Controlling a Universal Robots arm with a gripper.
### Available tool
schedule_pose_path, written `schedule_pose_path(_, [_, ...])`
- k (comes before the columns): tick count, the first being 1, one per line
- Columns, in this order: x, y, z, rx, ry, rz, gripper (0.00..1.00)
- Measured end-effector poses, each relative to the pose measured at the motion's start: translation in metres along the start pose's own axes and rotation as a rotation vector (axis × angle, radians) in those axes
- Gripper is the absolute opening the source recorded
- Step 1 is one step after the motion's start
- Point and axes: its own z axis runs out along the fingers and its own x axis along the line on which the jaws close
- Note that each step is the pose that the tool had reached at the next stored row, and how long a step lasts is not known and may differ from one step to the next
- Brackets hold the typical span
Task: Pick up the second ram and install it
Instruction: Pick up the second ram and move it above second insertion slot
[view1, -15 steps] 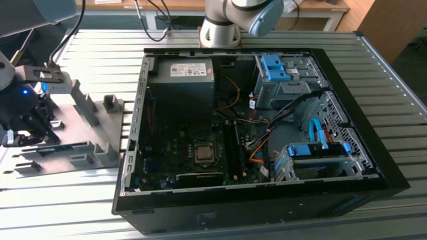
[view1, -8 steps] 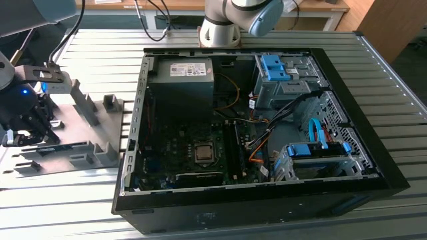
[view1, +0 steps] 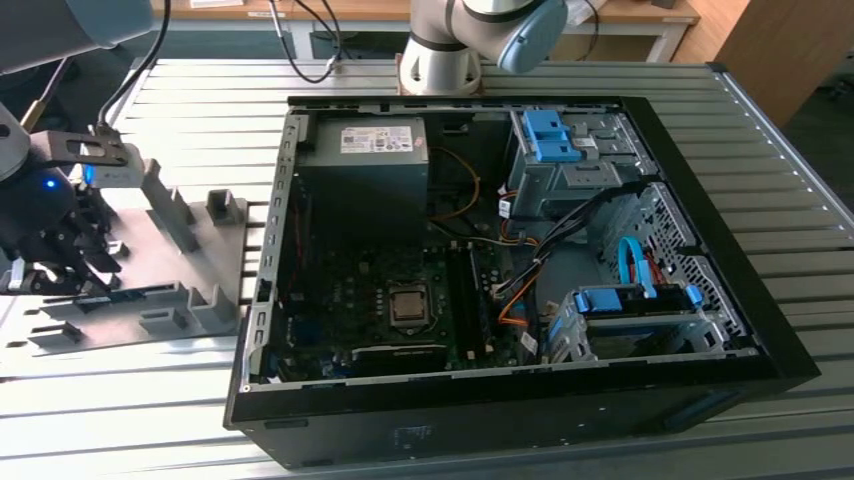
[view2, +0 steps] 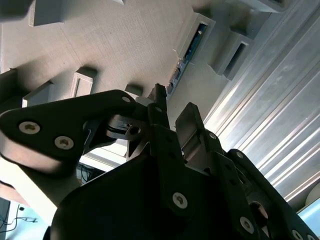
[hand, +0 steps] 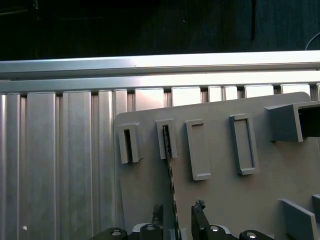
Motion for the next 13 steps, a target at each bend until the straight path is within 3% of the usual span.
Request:
schedule_pose_path(4, [0.0000,-0.0001,0.0014,0.0002,-0.0002,0.000,0.35])
schedule_pose_path(13, [0.0004,-0.0001,0.0176,0.0000,0.0000,0.000,0.35])
